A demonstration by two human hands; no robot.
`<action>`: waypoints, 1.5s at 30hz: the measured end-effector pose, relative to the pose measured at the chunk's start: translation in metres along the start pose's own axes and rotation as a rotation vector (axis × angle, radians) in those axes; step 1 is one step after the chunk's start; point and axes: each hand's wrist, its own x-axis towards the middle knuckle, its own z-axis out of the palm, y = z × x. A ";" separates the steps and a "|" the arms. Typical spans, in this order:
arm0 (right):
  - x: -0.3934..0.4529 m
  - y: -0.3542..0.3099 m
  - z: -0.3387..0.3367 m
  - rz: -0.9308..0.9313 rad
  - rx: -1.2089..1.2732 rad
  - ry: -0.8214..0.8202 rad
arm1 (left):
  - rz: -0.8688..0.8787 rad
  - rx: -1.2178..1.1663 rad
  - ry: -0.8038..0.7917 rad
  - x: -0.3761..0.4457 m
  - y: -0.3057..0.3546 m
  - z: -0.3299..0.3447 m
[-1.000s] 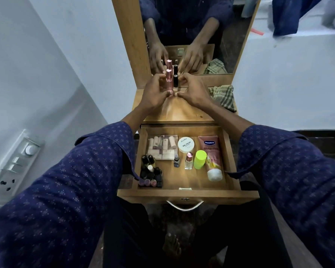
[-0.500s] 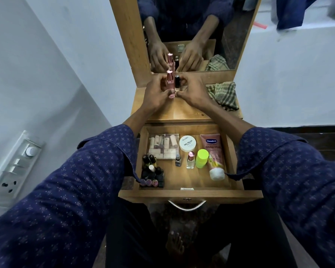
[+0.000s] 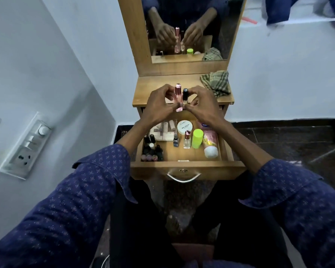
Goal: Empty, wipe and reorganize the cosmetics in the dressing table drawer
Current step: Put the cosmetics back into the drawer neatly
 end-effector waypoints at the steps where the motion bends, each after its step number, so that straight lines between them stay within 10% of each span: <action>1: -0.010 -0.002 -0.002 -0.001 0.010 0.005 | -0.009 -0.003 -0.001 -0.011 0.003 0.000; 45: -0.151 0.001 -0.007 0.194 0.145 0.019 | -0.217 0.153 -0.410 -0.124 0.013 0.038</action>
